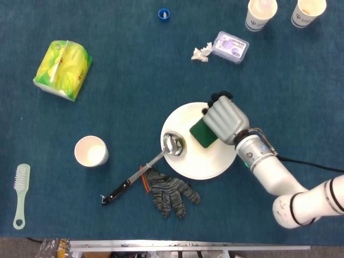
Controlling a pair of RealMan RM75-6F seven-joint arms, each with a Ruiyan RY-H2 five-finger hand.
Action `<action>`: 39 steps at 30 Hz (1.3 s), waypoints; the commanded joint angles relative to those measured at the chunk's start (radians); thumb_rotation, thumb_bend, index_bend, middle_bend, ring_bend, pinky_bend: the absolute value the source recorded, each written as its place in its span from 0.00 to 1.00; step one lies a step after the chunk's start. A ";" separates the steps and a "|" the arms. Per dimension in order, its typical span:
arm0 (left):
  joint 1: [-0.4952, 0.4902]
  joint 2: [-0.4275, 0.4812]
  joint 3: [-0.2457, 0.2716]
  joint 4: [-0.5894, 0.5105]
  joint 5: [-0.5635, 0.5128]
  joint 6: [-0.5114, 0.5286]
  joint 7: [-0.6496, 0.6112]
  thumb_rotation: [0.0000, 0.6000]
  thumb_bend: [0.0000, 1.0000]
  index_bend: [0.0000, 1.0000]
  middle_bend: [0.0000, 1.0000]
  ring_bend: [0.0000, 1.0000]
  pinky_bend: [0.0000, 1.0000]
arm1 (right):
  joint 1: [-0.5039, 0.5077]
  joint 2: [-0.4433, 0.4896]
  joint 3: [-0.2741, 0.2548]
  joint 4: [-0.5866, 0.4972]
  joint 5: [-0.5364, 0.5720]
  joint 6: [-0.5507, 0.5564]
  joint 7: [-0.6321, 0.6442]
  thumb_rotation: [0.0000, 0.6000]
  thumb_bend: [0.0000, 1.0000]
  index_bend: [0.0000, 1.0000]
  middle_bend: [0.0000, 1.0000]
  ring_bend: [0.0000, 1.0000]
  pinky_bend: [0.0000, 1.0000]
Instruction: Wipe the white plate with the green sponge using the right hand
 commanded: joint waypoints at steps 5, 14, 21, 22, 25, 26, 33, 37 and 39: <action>-0.001 -0.001 0.001 -0.002 0.001 -0.001 0.003 1.00 0.39 0.28 0.24 0.16 0.19 | -0.006 0.030 -0.012 -0.010 0.010 0.013 -0.011 1.00 0.38 0.42 0.38 0.24 0.35; -0.003 -0.003 0.001 -0.007 0.004 -0.001 0.010 1.00 0.39 0.28 0.24 0.16 0.19 | -0.035 0.112 -0.018 -0.064 -0.002 0.051 0.025 1.00 0.38 0.42 0.38 0.24 0.35; -0.010 -0.008 -0.005 -0.010 0.006 0.000 0.020 1.00 0.39 0.28 0.24 0.16 0.19 | -0.092 0.193 -0.033 -0.125 -0.063 0.057 0.134 1.00 0.38 0.42 0.38 0.24 0.35; -0.011 -0.009 -0.006 -0.011 0.006 0.000 0.022 1.00 0.39 0.28 0.24 0.16 0.19 | -0.104 0.204 -0.038 -0.128 -0.075 0.056 0.154 1.00 0.38 0.42 0.38 0.24 0.35; -0.013 -0.009 -0.007 -0.014 0.007 -0.001 0.028 1.00 0.39 0.28 0.24 0.16 0.19 | -0.137 0.228 -0.050 -0.128 -0.099 0.050 0.212 1.00 0.38 0.42 0.38 0.24 0.35; -0.014 -0.009 -0.007 -0.015 0.007 -0.002 0.030 1.00 0.39 0.28 0.24 0.16 0.19 | -0.148 0.235 -0.053 -0.125 -0.107 0.047 0.230 1.00 0.38 0.41 0.38 0.24 0.35; -0.019 -0.008 -0.006 -0.024 0.005 -0.012 0.045 1.00 0.39 0.28 0.24 0.16 0.19 | -0.219 0.275 -0.063 -0.080 -0.151 0.015 0.362 1.00 0.36 0.31 0.33 0.23 0.35; -0.022 -0.009 -0.006 -0.031 0.003 -0.016 0.056 1.00 0.39 0.28 0.24 0.16 0.19 | -0.246 0.292 -0.063 -0.055 -0.161 -0.014 0.411 1.00 0.34 0.25 0.29 0.20 0.35; -0.023 -0.010 -0.006 -0.035 0.002 -0.017 0.062 1.00 0.39 0.28 0.24 0.16 0.19 | -0.257 0.297 -0.060 -0.045 -0.163 -0.036 0.437 1.00 0.31 0.19 0.24 0.16 0.36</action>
